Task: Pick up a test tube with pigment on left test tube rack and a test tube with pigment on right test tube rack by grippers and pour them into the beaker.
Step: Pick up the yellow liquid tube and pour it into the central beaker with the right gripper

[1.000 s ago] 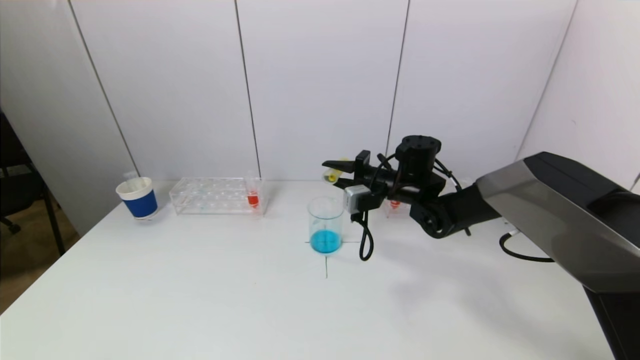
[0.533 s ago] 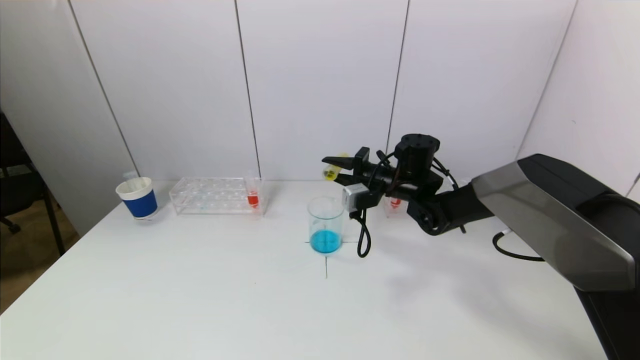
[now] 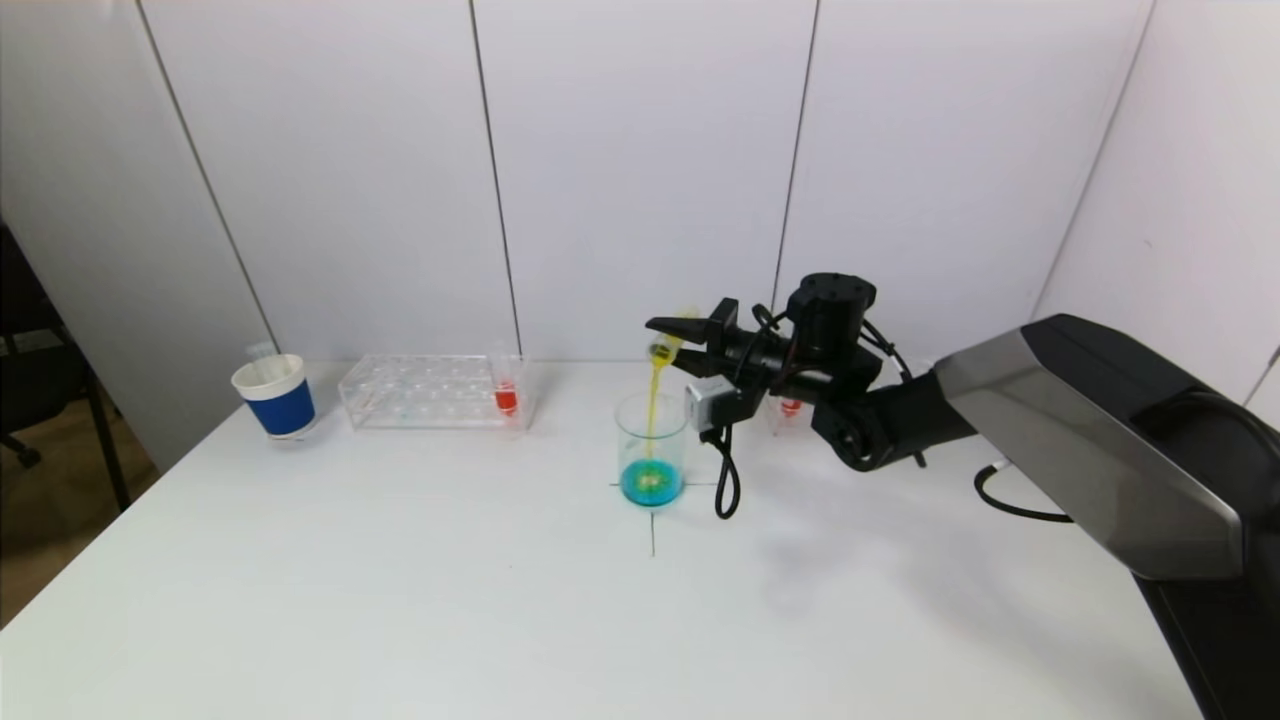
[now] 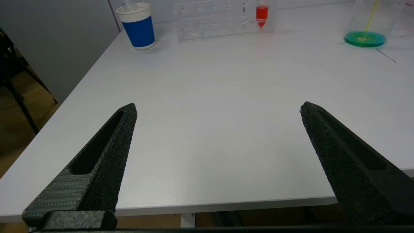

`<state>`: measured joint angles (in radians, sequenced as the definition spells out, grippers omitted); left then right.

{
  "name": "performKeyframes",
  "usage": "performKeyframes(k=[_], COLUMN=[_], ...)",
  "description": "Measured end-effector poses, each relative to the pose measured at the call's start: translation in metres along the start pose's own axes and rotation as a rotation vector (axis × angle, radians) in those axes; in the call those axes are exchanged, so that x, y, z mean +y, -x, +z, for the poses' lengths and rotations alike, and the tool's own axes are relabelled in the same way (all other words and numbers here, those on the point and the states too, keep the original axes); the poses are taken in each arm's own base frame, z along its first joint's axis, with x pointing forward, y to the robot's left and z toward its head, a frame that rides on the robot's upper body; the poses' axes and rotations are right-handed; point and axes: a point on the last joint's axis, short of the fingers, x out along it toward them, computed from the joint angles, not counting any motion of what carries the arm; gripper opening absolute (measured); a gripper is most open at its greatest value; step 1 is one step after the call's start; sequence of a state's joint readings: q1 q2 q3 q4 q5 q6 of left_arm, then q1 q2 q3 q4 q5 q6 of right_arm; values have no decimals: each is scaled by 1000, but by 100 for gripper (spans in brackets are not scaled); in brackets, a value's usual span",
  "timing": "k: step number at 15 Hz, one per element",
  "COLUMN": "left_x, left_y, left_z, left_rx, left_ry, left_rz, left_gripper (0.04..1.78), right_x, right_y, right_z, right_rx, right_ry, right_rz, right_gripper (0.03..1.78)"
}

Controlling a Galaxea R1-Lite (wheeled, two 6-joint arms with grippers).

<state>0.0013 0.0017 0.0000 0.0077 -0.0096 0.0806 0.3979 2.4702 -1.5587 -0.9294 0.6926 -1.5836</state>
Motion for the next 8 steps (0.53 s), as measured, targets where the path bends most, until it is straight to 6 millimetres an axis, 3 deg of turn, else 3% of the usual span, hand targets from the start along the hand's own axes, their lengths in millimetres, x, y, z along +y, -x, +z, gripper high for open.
performKeyframes(k=[8], left_x=[0], left_y=[0], left_z=[0], left_rx=[0], left_ry=[0], left_rz=[0], left_gripper=[176], right_x=[-1], right_y=[0], right_z=[0], right_rx=[1], right_ry=[89], right_rz=[1], right_gripper=[52])
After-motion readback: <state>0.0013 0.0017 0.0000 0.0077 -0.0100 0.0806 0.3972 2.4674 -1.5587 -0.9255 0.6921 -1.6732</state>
